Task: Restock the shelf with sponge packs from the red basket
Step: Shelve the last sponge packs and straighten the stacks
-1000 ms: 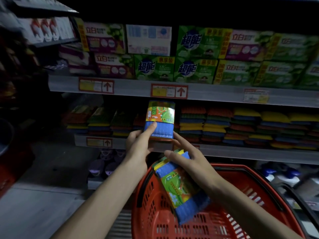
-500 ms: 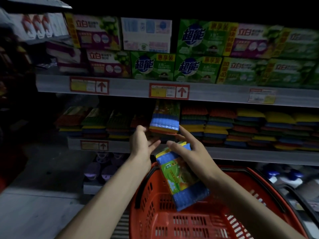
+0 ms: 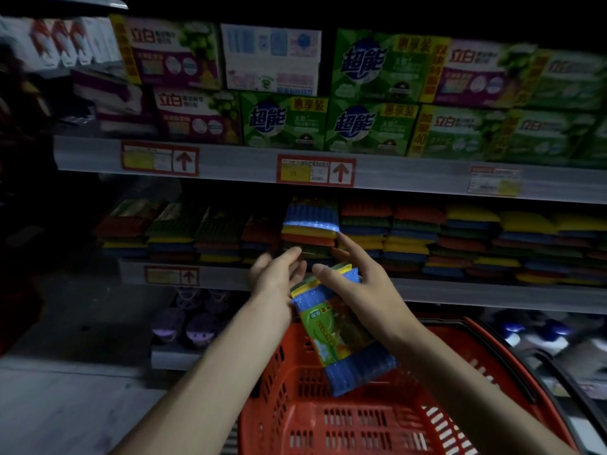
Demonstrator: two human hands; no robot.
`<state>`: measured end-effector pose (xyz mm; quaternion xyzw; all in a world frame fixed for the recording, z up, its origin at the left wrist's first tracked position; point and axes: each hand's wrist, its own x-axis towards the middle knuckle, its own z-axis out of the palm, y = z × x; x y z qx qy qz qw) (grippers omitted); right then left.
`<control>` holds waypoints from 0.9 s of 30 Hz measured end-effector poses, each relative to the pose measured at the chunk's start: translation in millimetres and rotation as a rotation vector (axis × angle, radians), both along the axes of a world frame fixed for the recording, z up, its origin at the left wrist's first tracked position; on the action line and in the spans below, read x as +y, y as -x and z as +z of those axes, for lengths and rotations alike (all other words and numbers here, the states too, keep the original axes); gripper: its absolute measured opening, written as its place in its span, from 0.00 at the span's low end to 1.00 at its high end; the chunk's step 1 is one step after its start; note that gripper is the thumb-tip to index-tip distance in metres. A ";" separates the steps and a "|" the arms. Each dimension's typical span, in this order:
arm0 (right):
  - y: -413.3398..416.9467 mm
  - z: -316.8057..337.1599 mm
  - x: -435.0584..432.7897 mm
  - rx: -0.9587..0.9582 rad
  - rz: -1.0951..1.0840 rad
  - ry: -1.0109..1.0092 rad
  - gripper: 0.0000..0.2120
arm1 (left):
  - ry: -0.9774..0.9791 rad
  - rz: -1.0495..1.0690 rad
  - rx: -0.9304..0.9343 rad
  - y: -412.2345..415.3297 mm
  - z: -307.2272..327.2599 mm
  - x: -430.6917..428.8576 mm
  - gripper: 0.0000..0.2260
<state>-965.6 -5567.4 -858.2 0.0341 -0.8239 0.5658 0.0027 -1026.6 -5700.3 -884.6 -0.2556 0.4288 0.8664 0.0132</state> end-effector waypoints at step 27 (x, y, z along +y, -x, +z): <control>-21.0 -2.7 44.4 -0.093 -0.213 -0.077 0.31 | -0.086 0.161 -0.031 14.3 6.3 22.5 0.12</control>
